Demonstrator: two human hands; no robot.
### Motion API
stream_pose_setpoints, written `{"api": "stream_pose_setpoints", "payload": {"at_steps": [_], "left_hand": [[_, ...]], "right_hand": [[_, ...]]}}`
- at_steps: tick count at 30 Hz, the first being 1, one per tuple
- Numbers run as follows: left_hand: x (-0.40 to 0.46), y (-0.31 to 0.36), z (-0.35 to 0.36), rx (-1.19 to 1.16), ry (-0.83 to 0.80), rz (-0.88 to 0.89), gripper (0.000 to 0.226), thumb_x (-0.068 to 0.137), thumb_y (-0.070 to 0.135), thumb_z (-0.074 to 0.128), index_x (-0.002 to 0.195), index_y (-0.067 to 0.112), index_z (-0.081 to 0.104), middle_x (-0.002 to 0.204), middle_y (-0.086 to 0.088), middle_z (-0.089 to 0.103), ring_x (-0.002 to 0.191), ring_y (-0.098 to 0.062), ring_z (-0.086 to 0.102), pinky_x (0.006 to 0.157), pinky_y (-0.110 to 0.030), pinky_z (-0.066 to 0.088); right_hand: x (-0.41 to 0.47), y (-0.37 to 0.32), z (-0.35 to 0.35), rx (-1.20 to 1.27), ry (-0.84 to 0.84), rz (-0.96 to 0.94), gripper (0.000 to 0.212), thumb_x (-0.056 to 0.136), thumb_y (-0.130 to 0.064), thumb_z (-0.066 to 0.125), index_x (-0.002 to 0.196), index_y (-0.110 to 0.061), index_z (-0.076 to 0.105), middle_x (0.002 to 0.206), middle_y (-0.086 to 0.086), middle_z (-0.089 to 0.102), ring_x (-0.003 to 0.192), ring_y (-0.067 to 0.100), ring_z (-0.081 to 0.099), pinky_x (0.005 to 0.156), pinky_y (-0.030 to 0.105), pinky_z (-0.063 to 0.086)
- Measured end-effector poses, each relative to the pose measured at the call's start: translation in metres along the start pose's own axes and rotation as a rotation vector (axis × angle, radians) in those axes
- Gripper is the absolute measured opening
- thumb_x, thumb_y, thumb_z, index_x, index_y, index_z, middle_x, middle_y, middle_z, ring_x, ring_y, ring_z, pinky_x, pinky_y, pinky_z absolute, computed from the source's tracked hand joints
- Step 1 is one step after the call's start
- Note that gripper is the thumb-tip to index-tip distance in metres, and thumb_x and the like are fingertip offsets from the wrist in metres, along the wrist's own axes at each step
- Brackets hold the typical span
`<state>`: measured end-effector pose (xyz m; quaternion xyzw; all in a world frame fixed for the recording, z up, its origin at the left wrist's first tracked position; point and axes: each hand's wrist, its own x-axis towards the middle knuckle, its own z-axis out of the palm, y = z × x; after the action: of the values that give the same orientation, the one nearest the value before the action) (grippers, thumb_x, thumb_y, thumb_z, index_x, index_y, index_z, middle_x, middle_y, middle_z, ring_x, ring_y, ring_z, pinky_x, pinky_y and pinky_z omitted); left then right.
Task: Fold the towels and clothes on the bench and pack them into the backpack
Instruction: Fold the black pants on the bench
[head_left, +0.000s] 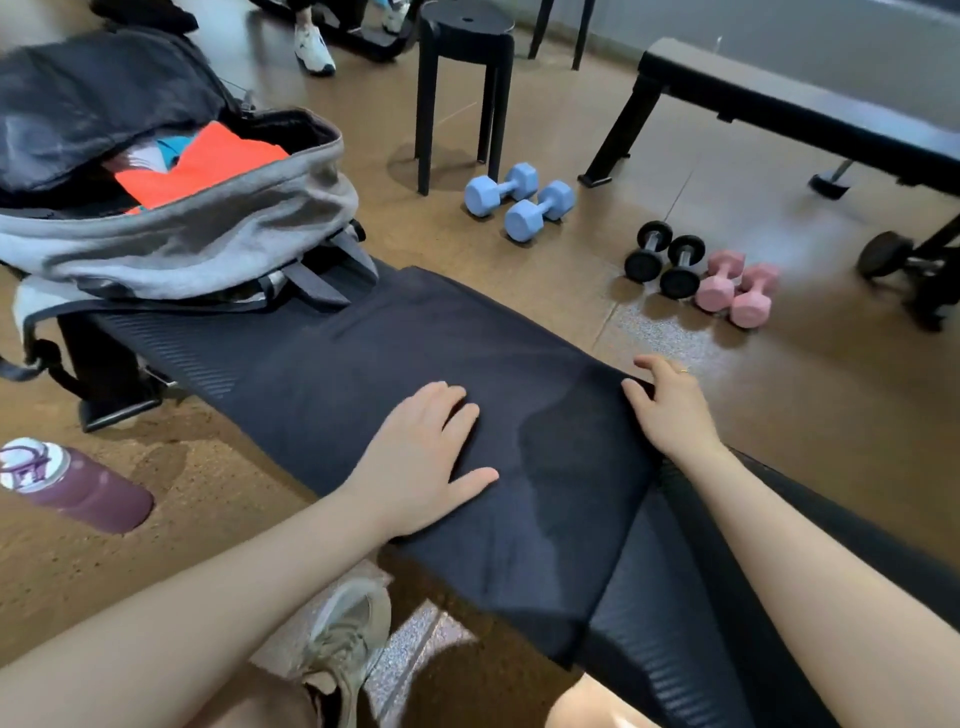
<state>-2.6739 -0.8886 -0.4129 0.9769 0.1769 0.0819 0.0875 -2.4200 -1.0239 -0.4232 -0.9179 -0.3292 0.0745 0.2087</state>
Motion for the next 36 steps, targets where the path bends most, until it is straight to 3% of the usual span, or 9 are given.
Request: {"api": "stream_pose_setpoints", "payload": {"at_steps": [2, 5, 10, 15, 18, 21, 26, 30, 36], "left_hand": [[-0.011, 0.039, 0.003, -0.081, 0.102, 0.205, 0.051, 0.082, 0.055, 0.041, 0.094, 0.013, 0.067, 0.097, -0.006, 0.061, 0.088, -0.025, 0.06, 0.071, -0.034, 0.052], [-0.033, 0.098, 0.012, -0.127, 0.014, 0.241, 0.047, 0.078, 0.062, 0.041, 0.076, 0.02, 0.061, 0.075, 0.005, 0.052, 0.063, -0.014, 0.053, 0.051, -0.023, 0.04], [-0.054, 0.15, 0.028, 0.017, -0.1, -0.045, 0.043, 0.076, 0.057, 0.057, 0.093, 0.018, 0.055, 0.093, 0.002, 0.051, 0.084, -0.018, 0.051, 0.065, -0.029, 0.046], [-0.054, 0.147, 0.033, 0.136, -0.093, -0.129, 0.035, 0.045, 0.016, 0.08, 0.06, 0.019, 0.049, 0.059, 0.001, 0.048, 0.05, -0.018, 0.048, 0.037, -0.022, 0.026], [-0.052, 0.151, 0.021, 0.125, -0.08, -0.117, 0.038, 0.038, 0.013, 0.078, 0.057, 0.019, 0.046, 0.051, 0.003, 0.045, 0.041, -0.016, 0.047, 0.039, -0.018, 0.014], [-0.057, 0.159, 0.013, 0.022, -0.065, -0.054, 0.016, 0.054, 0.022, 0.061, 0.06, 0.02, 0.047, 0.052, 0.003, 0.047, 0.04, -0.015, 0.05, 0.034, -0.016, 0.021], [-0.069, 0.186, -0.013, -0.237, -0.127, -0.023, 0.013, 0.086, 0.026, 0.044, 0.097, 0.021, 0.05, 0.093, 0.001, 0.059, 0.085, -0.022, 0.058, 0.067, -0.032, 0.041], [-0.072, 0.181, -0.041, -0.46, 0.003, -0.037, 0.005, 0.079, 0.022, 0.055, 0.084, 0.023, 0.054, 0.075, 0.003, 0.061, 0.069, -0.014, 0.054, 0.067, -0.03, 0.044], [-0.053, 0.103, -0.059, -0.606, 0.046, -0.32, 0.017, 0.076, 0.012, 0.062, 0.066, 0.022, 0.053, 0.063, 0.005, 0.059, 0.057, -0.005, 0.047, 0.058, -0.013, 0.036]], "right_hand": [[-0.012, 0.016, -0.008, 0.065, 0.024, 0.134, 0.036, 0.091, -0.027, 0.053, 0.121, -0.007, 0.056, 0.127, 0.014, 0.054, 0.12, 0.032, 0.046, 0.101, 0.04, 0.037], [-0.027, 0.026, -0.015, 0.231, 0.016, 0.232, 0.031, 0.089, -0.032, 0.056, 0.105, -0.006, 0.063, 0.102, 0.01, 0.063, 0.098, 0.028, 0.056, 0.085, 0.036, 0.043], [-0.029, 0.021, -0.011, 0.371, 0.013, 0.283, 0.028, 0.085, -0.042, 0.058, 0.094, -0.015, 0.056, 0.083, -0.001, 0.057, 0.082, 0.02, 0.053, 0.07, 0.03, 0.035], [-0.021, 0.025, -0.01, 0.375, 0.014, 0.243, 0.02, 0.083, -0.028, 0.062, 0.09, -0.016, 0.048, 0.089, 0.002, 0.055, 0.083, 0.022, 0.051, 0.072, 0.03, 0.036], [-0.027, 0.034, -0.016, 0.583, 0.036, 0.243, 0.018, 0.083, -0.014, 0.058, 0.09, -0.02, 0.042, 0.087, 0.001, 0.049, 0.073, 0.017, 0.045, 0.062, 0.028, 0.035], [-0.046, 0.052, -0.031, 0.86, 0.013, 0.395, 0.019, 0.085, -0.009, 0.053, 0.094, -0.022, 0.041, 0.087, -0.004, 0.046, 0.07, 0.012, 0.043, 0.056, 0.026, 0.036], [-0.09, 0.08, -0.058, 1.204, 0.095, 0.563, 0.018, 0.084, -0.009, 0.049, 0.08, -0.026, 0.053, 0.079, -0.004, 0.053, 0.068, 0.011, 0.049, 0.049, 0.02, 0.041], [-0.106, 0.064, -0.077, 1.425, 0.021, 0.467, 0.031, 0.086, -0.009, 0.044, 0.095, -0.026, 0.068, 0.104, 0.006, 0.065, 0.094, 0.019, 0.061, 0.088, 0.031, 0.046], [-0.062, -0.004, -0.088, 1.47, -0.1, 0.329, 0.017, 0.091, -0.009, 0.048, 0.084, -0.012, 0.063, 0.082, 0.005, 0.057, 0.07, 0.014, 0.06, 0.063, 0.024, 0.052]]}}
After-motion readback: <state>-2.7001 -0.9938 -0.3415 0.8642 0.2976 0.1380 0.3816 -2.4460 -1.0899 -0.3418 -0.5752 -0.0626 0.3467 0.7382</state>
